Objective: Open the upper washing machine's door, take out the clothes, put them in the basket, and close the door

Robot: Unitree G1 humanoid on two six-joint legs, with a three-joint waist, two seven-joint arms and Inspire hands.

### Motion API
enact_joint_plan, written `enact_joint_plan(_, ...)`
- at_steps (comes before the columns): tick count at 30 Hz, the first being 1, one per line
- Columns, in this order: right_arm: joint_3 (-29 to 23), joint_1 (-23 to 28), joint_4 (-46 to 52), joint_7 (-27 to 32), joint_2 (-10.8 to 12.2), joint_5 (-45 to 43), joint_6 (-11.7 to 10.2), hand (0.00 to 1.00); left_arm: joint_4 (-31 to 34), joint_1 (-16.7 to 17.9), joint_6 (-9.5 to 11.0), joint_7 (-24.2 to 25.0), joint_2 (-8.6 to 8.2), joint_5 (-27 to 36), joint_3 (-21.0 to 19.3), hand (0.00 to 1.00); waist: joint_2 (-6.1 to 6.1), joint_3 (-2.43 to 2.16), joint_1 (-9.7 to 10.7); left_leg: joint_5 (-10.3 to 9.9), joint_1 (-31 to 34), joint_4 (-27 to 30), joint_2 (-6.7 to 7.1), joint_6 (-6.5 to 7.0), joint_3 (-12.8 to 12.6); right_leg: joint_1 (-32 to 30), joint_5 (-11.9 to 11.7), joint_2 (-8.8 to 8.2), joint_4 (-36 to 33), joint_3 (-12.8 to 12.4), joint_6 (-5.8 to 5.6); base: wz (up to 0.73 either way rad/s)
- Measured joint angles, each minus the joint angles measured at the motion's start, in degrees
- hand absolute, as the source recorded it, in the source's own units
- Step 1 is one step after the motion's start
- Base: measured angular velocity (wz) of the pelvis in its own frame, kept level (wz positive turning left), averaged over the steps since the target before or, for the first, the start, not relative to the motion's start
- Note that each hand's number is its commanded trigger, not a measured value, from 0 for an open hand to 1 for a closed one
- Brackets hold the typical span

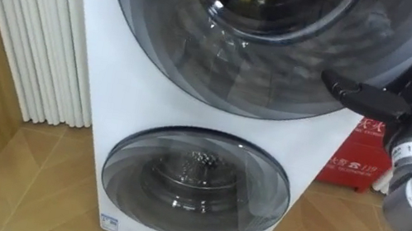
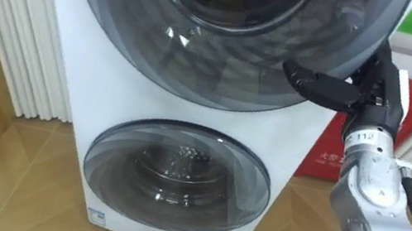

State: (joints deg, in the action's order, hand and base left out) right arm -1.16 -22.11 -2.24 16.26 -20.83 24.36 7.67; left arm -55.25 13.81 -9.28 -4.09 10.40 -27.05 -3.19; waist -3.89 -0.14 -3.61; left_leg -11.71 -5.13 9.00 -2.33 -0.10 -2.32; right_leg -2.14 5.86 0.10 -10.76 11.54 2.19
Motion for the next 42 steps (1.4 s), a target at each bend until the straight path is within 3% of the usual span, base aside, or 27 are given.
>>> enact_joint_plan(5, 0.6, 8.1, 9.8, -2.6, 0.0, 0.0, -0.8, 0.00, -1.1, 0.2, 0.8, -0.7, 0.14, -0.1, 1.2, 0.00, 0.13, 0.08, 0.1, 0.0, -0.4, -0.5, -0.47, -0.07, -0.9, 0.0, 0.2, 0.21, 0.0, -0.6, 0.42, -0.08)
enact_joint_plan(9, 1.3, 10.8, 12.6, -3.4, 0.5, -0.5, -1.4, 0.00, -1.1, 0.3, 1.3, -0.8, 0.18, 0.0, 1.4, 0.00, 0.01, 0.10, 0.1, -0.1, -0.5, -0.4, -0.60, -0.17, -2.4, -0.2, 0.3, 0.35, 0.0, -1.2, 0.71, -0.07)
enact_joint_plan(13, 1.4, 13.8, 14.9, -4.8, 2.1, -0.5, -3.0, 0.00, -1.2, 0.3, 1.7, -0.3, 0.61, 0.0, 2.3, 0.00, 0.03, 0.08, 0.1, -0.6, -0.5, -0.4, -1.22, -0.90, -3.2, -0.2, 0.1, 0.96, 0.2, -1.2, 1.03, -0.03)
enact_joint_plan(17, 1.9, 16.4, 16.1, -8.2, 4.0, -0.3, -6.5, 0.00, -1.6, -0.6, 2.1, -0.1, 0.61, 0.4, 2.9, 0.00, 0.93, 0.12, 0.2, -0.7, -0.5, -0.3, -1.67, -1.13, -3.7, -0.3, -0.2, 1.36, 0.3, -1.5, 1.43, -0.03)
enact_joint_plan(23, 4.5, 19.3, 16.9, -11.7, 6.3, -0.3, -11.1, 0.00, -1.6, -1.7, 2.6, -0.4, 0.69, 0.4, 6.8, 0.00, 2.59, -0.46, 0.3, -0.9, -0.5, 0.3, -2.13, -1.51, -3.7, -0.4, -0.3, 1.89, 0.1, -1.8, 1.99, -0.05)
enact_joint_plan(29, 7.2, 21.7, 16.8, -12.6, 9.1, -1.5, -13.1, 0.00, -1.7, -2.1, 2.6, -0.6, 0.80, -0.1, 11.4, 0.00, 2.28, -0.35, 0.3, -0.6, -1.2, 0.4, -2.38, -1.89, -3.6, 0.1, -0.4, 2.23, 0.1, -2.1, 2.42, -0.05)
enact_joint_plan(35, 9.6, 23.4, 16.8, -12.6, 10.1, -1.4, -14.7, 0.00, -2.3, -2.5, 2.4, -0.1, 1.10, 0.0, 12.5, 0.00, 1.69, -0.28, 0.2, -0.6, -0.5, 0.7, -2.35, -1.97, -3.4, -0.6, -0.3, 2.17, 0.0, -2.1, 1.79, -0.02)
enact_joint_plan(42, 12.1, 23.4, 17.0, -12.6, 12.5, -1.3, -15.8, 0.00, -2.2, -3.4, 3.9, 1.1, 2.11, 0.0, 12.5, 0.00, 1.69, -0.30, -1.5, -0.3, 0.6, 0.9, -2.20, -2.49, -2.2, -2.4, -0.8, 2.06, -1.0, -1.6, 2.27, -0.12)
